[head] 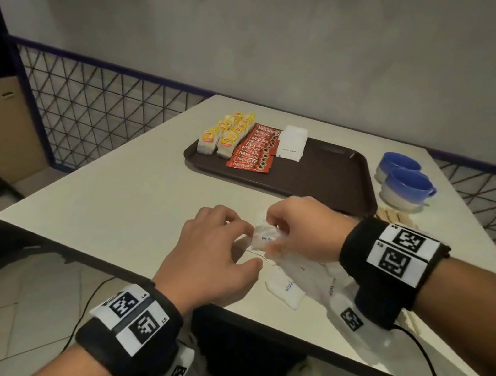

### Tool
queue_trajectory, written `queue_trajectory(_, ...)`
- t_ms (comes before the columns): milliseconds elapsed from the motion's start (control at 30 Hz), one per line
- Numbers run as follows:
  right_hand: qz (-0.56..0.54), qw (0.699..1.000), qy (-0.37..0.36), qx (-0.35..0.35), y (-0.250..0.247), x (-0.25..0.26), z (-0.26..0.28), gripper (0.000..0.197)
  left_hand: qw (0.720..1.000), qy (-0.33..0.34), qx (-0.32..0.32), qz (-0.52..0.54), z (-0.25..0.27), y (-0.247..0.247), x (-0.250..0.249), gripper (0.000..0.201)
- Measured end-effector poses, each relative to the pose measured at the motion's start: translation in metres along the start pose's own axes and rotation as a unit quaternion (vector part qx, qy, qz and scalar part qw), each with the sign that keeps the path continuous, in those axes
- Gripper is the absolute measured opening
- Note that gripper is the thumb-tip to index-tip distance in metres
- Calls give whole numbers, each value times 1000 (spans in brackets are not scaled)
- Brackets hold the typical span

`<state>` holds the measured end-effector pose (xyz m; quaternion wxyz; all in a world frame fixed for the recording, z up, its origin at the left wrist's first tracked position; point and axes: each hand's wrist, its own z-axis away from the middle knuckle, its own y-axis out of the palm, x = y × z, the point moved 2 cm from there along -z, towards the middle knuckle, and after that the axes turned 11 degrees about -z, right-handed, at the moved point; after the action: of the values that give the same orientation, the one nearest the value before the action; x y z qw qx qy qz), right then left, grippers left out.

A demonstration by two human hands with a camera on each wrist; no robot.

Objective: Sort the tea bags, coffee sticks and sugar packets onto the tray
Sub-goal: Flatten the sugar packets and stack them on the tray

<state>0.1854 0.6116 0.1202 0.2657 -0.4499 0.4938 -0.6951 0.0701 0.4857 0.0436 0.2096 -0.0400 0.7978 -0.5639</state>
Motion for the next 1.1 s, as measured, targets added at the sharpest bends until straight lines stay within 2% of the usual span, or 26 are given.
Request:
queue_trajectory(67,-95,995,16,-35,-14,-5,7,31,1000,6,-2,5,1,0,0,46)
queue_trajectory(133,-234,968,39,-78,-28,-11,21,32,1000,18,-9,7,2,-1,-1,47)
queue_trajectory(233,-453,881,74,-119,-31,-19,52,35,998,55,-26,6,5,-3,-3,48)
queue_trajectory(333,-590,792,94,-129,-10,-27,85,39,992,124,-18,-14,10,-3,-7,42)
queue_trajectory(400,-635,752,105,-141,14,-30,103,36,983,176,4,-42,11,-2,-10,40)
queue_trajectory(467,-642,740,113,-165,34,-31,113,36,977,199,35,-63,10,-1,-12,42)
queue_trajectory(567,-674,701,95,-210,50,-32,114,29,979,187,49,-60,7,1,-12,41)
queue_trajectory(667,-709,658,66,-244,54,-32,110,18,990,142,27,-1,6,2,-7,41)
queue_trajectory(733,-712,655,38,-252,57,-29,106,26,993,107,30,48,2,2,-3,48)
queue_trajectory(833,-652,710,16,-265,62,-24,104,51,993,83,74,29,-4,1,-4,62)
queue_trajectory(867,-637,721,15,-272,63,-24,103,53,993,83,80,21,-5,0,-6,64)
queue_trajectory(967,-646,709,13,-283,66,-24,99,44,995,75,66,23,-4,1,-6,62)
queue_trajectory(1100,-654,697,3,-293,72,-16,94,32,996,77,30,20,-3,4,-4,41)
